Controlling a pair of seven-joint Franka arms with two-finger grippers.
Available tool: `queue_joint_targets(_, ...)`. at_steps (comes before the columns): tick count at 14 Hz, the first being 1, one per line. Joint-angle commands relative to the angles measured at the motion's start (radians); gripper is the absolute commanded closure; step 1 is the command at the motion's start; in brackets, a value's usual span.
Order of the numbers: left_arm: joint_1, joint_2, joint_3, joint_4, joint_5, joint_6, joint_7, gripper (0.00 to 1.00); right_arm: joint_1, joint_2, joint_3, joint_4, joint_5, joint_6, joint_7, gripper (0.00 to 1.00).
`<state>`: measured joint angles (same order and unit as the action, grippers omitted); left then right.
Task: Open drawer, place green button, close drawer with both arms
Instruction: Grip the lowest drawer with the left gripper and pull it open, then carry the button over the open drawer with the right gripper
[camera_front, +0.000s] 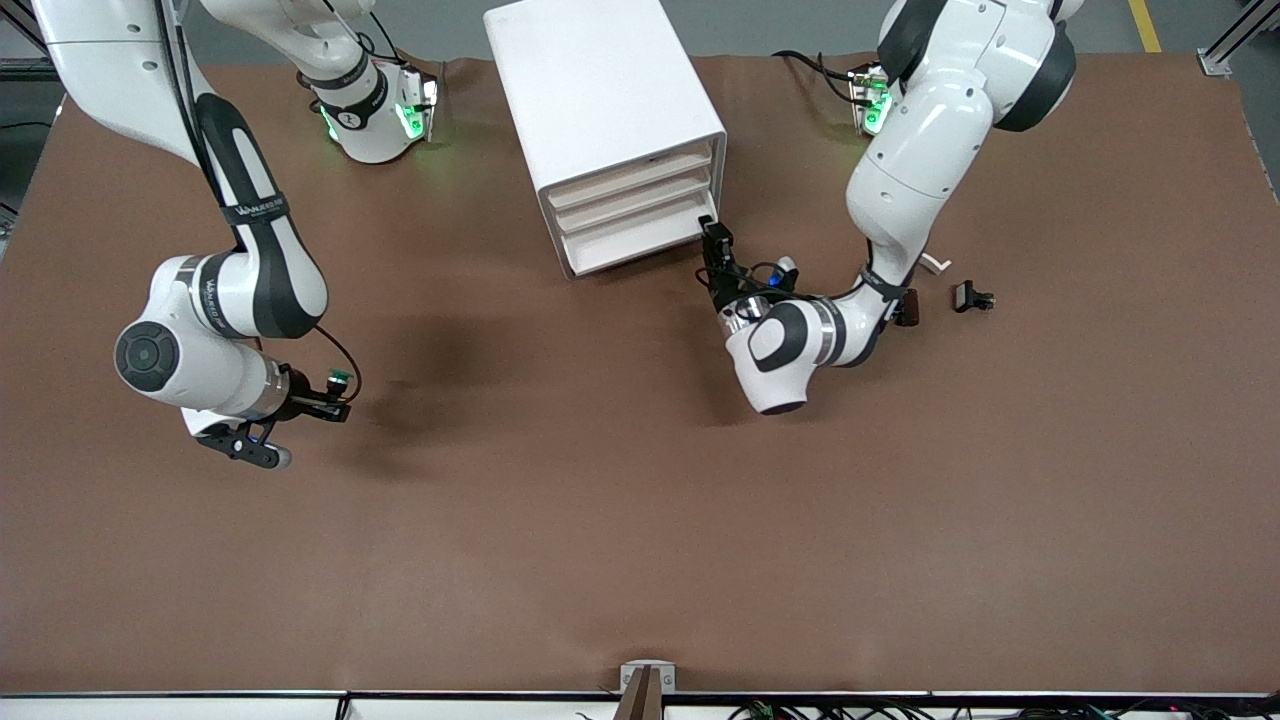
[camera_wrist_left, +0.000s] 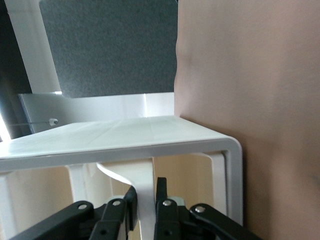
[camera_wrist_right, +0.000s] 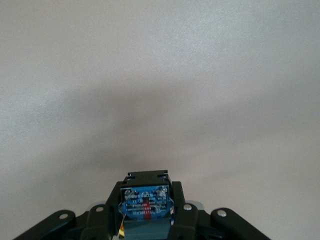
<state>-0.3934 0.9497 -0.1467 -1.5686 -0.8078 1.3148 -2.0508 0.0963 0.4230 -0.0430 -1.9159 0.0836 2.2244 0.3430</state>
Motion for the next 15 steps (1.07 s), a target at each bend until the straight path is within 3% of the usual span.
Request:
queue_joint_targets(1, 0.037, -0.005, 0.001, 0.007, -0.019, -0.002, -0.008, 0.85, 0.008, -0.01, 0.003, 0.002, 0.012, -0.014, 0.048, 1.0)
queue_joint_targets(7, 0.113, -0.005, 0.001, 0.041, -0.093, -0.002, -0.006, 0.85, 0.12, -0.015, 0.005, 0.003, 0.012, -0.014, 0.263, 1.0)
queue_joint_targets(12, 0.152, 0.001, 0.001, 0.058, -0.099, -0.002, 0.0, 0.82, 0.308, -0.064, 0.006, 0.002, 0.012, -0.043, 0.569, 1.0)
queue_joint_targets(15, 0.159, 0.006, 0.001, 0.056, -0.096, 0.0, 0.006, 0.82, 0.428, -0.075, 0.006, 0.055, 0.012, -0.087, 0.739, 1.0)
